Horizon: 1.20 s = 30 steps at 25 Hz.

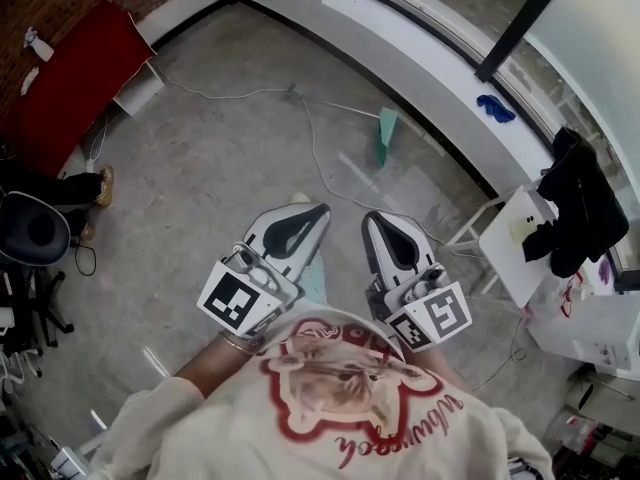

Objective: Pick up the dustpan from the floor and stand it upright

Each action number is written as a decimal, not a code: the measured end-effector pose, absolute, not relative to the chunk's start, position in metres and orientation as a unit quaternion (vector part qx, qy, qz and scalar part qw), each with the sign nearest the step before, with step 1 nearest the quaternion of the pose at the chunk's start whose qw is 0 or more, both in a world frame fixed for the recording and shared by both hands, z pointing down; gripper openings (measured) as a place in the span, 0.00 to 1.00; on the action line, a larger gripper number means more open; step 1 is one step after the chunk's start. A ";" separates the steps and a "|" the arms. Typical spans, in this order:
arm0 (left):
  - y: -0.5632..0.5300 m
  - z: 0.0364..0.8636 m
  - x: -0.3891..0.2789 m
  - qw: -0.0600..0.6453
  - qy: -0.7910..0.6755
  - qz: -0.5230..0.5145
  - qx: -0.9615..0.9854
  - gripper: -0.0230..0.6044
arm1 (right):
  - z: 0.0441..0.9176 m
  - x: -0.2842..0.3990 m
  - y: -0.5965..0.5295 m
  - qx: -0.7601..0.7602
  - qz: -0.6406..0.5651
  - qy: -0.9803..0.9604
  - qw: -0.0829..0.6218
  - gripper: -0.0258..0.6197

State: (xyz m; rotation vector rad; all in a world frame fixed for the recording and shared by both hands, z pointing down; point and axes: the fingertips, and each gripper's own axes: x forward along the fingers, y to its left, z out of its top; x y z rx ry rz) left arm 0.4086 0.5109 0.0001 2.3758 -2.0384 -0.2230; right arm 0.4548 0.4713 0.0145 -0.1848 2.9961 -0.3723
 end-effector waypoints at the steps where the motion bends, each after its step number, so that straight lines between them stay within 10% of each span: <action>1: 0.504 0.001 0.403 0.001 -0.650 -0.073 0.757 0.07 | 0.016 0.451 0.463 -0.064 -0.123 0.989 0.058 0.08; 30: 0.166 -0.003 0.009 0.016 -0.635 -0.076 0.769 0.07 | 0.017 0.062 0.137 -0.087 -0.140 0.985 0.047 0.08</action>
